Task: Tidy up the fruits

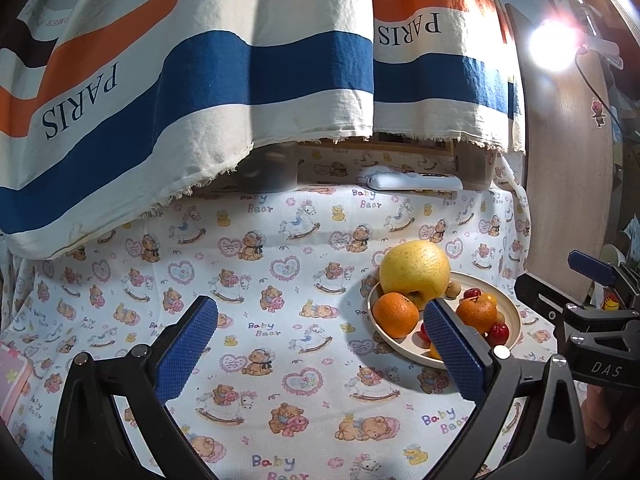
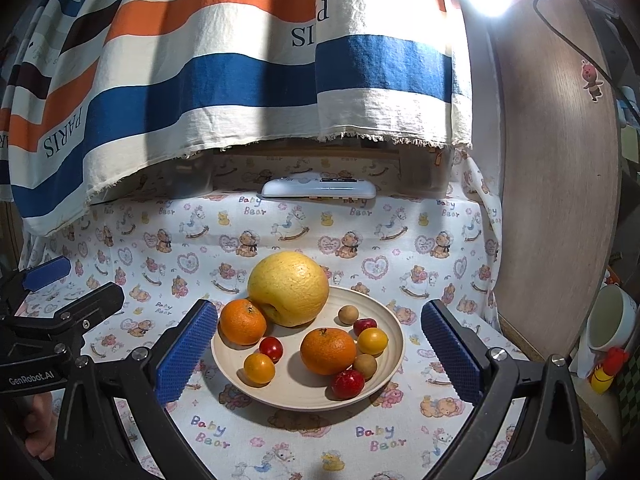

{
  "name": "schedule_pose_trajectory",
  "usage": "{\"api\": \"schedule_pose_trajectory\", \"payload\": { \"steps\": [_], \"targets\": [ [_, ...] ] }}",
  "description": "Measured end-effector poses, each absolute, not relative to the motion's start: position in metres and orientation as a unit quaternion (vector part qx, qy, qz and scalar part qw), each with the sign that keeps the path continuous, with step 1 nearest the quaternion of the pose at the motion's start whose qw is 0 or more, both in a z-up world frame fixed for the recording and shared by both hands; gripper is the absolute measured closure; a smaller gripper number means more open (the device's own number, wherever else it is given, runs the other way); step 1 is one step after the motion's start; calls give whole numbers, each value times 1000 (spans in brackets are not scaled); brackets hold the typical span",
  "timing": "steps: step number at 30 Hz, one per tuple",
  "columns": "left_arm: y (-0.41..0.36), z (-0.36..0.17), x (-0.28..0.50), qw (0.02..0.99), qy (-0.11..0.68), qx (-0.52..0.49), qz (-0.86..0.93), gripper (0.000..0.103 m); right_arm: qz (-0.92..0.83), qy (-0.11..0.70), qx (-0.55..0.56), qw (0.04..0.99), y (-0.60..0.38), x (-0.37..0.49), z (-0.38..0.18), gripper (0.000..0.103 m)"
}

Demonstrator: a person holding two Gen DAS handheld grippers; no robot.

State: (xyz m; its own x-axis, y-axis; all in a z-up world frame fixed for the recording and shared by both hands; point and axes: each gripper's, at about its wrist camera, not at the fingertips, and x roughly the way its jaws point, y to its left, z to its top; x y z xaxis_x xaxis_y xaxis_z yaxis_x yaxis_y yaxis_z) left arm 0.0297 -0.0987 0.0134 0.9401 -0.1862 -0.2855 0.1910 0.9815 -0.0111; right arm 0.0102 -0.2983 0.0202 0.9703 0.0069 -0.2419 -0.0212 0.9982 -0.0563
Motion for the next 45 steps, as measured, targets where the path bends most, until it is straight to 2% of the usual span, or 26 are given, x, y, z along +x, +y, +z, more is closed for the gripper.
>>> {"api": "schedule_pose_trajectory", "payload": {
  "steps": [45],
  "targets": [
    [-96,13,30,986,143,7,-90,1,7,125,-29,992,-298,12,18,1]
  ]
}}
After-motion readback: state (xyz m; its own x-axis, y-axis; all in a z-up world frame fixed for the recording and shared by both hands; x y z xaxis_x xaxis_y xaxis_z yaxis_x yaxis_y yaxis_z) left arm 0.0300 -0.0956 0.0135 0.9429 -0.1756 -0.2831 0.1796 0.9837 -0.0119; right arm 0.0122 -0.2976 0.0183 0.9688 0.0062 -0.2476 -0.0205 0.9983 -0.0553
